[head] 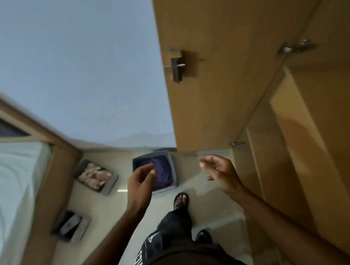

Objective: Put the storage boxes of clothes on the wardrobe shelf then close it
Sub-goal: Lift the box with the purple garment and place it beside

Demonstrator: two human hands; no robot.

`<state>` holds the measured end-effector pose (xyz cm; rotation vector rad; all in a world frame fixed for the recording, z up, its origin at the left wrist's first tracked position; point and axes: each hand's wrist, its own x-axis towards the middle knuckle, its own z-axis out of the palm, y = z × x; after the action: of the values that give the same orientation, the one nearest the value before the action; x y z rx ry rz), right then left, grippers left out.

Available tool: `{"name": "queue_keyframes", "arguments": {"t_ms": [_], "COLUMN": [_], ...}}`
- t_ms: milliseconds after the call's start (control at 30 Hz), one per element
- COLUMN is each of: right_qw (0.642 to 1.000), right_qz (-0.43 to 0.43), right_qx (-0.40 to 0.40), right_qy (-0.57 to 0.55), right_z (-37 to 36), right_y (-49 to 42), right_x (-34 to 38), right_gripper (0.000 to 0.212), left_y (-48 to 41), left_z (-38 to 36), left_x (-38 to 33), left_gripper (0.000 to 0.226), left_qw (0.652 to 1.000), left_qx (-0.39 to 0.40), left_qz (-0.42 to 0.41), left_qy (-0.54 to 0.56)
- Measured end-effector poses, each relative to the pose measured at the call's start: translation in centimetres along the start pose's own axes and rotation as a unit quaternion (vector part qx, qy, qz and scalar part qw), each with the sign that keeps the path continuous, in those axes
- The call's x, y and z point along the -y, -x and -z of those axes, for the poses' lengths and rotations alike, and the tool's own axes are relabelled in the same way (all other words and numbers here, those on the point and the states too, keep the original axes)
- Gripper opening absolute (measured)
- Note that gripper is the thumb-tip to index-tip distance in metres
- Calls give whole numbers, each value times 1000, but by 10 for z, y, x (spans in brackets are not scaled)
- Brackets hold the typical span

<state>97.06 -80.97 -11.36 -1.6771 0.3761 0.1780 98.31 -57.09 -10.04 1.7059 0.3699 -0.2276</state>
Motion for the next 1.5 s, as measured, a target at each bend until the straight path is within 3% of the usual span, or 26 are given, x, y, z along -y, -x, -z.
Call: {"name": "queue_keyframes", "arguments": {"t_ms": [167, 300, 400, 500, 633, 800, 1033, 1167, 1267, 1400, 1500], "right_qw": [995, 991, 989, 989, 985, 972, 928, 899, 868, 784, 725], "right_qz": [3, -9, -26, -54, -80, -119, -180, -134, -40, 144, 183], "right_qx": [95, 119, 118, 102, 91, 120, 200, 258, 293, 264, 255], "right_qy": [32, 59, 83, 94, 122, 163, 258, 329, 399, 542, 613], "right_z": [-81, -129, -162, -188, -219, -258, -291, -306, -318, -337, -349], "right_y": [-32, -65, -100, -136, -185, -253, -339, -390, -436, -500, -536], "right_x": [10, 12, 10, -2, -37, -130, -324, -424, -469, -491, -488], "right_gripper": [30, 33, 29, 11, 10, 13, 24, 29, 34, 47, 56], "left_y": [-2, -27, -66, -113, -172, -240, -314, -346, -366, -386, -394], "left_z": [78, 116, 136, 147, 146, 126, 65, 18, -13, -39, -43], "left_x": [20, 33, 43, 62, 106, 205, 419, 502, 551, 583, 589], "left_gripper": [20, 21, 21, 21, 21, 20, 23, 34, 45, 46, 43], "left_qw": [993, 988, 987, 987, 983, 965, 917, 907, 907, 903, 904], "left_qx": [-101, -133, -128, -104, -63, -39, 10, 21, 21, 27, 11], "left_qz": [49, 73, 94, 123, 163, 245, 367, 407, 414, 428, 426], "left_qy": [16, 11, 3, -14, -51, -86, -153, -103, -72, -40, -34]}}
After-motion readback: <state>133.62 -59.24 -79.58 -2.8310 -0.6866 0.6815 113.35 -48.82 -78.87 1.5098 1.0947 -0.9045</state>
